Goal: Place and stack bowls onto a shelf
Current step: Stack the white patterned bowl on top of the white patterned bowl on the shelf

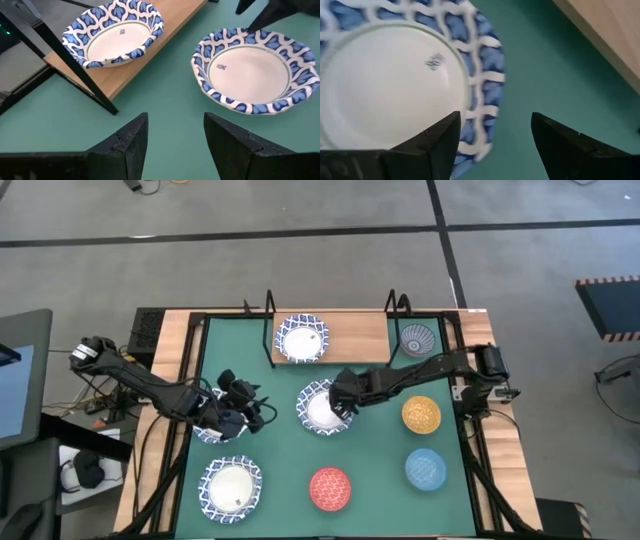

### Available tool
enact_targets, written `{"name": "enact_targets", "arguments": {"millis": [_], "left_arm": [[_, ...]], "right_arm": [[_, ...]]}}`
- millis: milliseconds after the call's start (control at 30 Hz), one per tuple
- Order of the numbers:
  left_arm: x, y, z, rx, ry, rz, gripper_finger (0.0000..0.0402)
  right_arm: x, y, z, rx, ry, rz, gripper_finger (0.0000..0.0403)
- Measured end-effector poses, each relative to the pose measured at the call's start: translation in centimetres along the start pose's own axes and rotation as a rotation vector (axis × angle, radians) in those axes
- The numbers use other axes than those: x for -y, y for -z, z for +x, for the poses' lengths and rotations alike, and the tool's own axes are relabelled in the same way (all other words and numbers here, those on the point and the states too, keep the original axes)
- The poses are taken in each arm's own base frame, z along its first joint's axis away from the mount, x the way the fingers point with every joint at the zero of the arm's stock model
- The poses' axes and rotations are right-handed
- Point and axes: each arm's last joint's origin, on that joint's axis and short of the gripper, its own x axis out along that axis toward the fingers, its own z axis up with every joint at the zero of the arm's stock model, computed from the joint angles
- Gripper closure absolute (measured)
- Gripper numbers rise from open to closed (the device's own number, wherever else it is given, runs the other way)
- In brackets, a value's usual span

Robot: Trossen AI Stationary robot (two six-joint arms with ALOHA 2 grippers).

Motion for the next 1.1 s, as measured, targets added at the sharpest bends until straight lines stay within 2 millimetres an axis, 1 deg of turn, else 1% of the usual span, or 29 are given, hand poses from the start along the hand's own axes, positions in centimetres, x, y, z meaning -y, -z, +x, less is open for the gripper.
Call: {"name": "enact_targets", "arguments": {"millis": [133,233,300,433,600,733,833,967,1100], "left_arm": [[0.1,-0.1,0.0,0.008,0.005,-0.001,0.0224],[0.0,-0.2,0.1,0.019,-0.008,0.006,0.0224],[0.0,-0.5,0.3,0.029,-0.004,0.022,0.0224],[0.0,-1.1,0.7,0.030,0.042,0.013,0.0224],[-0.4,-1.7,1.4,0.032,0.042,-0.018,0.0224],[-0.8,-2.3,2.0,0.030,0.075,-0.038,0.0225],[-0.8,-2.8,2.3,0.035,0.135,-0.037,0.0233],[-0.8,-3.6,2.6,0.077,0.196,0.008,0.0246],[-0.8,-4.2,2.8,0.113,0.239,0.070,0.0259]], "right_arm": [[0.9,0.4,1.2,-0.030,0.014,0.017,0.0134],[1.2,0.4,2.4,-0.019,-0.053,0.045,0.0144],[1.3,0.2,2.8,-0.016,-0.092,0.052,0.0157],[1.5,-0.3,2.8,-0.024,-0.143,0.040,0.0199],[1.0,0.0,2.6,-0.026,-0.168,0.016,0.0278],[0.0,0.4,2.1,0.014,-0.176,-0.006,0.0344],[-0.9,0.8,1.6,0.071,-0.169,-0.040,0.0377],[-2.6,1.0,-0.1,0.201,-0.107,-0.174,0.0380],[-4.4,1.0,-2.4,0.350,-0.028,-0.286,0.0368]]}}
